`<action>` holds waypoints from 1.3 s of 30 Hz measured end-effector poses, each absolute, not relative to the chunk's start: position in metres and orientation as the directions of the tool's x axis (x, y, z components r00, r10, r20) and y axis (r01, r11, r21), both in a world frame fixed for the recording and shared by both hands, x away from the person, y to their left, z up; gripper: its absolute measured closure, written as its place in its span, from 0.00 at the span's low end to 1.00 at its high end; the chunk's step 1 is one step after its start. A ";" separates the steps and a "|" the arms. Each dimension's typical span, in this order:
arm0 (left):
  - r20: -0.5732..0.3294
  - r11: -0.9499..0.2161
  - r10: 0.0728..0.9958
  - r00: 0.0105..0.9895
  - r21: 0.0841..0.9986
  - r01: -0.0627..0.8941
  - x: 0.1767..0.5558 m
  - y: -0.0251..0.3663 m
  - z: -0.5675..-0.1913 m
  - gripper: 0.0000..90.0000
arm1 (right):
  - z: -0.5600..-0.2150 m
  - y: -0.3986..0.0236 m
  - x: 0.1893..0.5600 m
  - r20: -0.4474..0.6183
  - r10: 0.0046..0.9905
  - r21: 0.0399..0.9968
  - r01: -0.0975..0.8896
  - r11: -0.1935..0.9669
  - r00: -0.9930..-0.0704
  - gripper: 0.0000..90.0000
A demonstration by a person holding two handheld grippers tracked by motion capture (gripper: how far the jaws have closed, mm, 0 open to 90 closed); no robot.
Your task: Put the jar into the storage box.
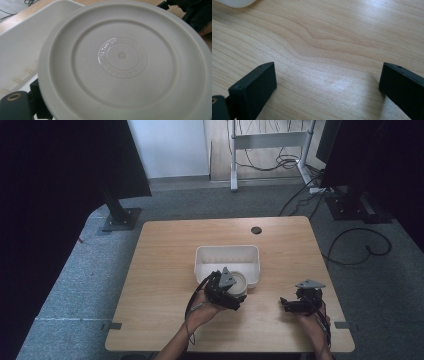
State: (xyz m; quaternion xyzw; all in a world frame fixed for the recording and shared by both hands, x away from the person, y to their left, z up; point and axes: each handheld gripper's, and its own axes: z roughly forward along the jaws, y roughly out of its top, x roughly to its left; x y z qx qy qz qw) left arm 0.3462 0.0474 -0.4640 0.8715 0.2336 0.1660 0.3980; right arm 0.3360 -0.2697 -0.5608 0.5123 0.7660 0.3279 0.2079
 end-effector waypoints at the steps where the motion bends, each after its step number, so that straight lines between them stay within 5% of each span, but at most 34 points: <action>1: 0.105 -0.574 0.540 0.835 0.771 0.275 0.348 0.048 -0.463 0.11 | -0.561 -0.270 0.336 0.017 0.921 0.715 0.649 0.260 -0.389 0.01; 39: 0.078 -0.479 0.687 0.722 0.796 0.370 0.410 0.061 -0.469 0.11 | -0.561 -0.270 0.336 0.018 0.921 0.715 0.649 0.260 -0.388 0.01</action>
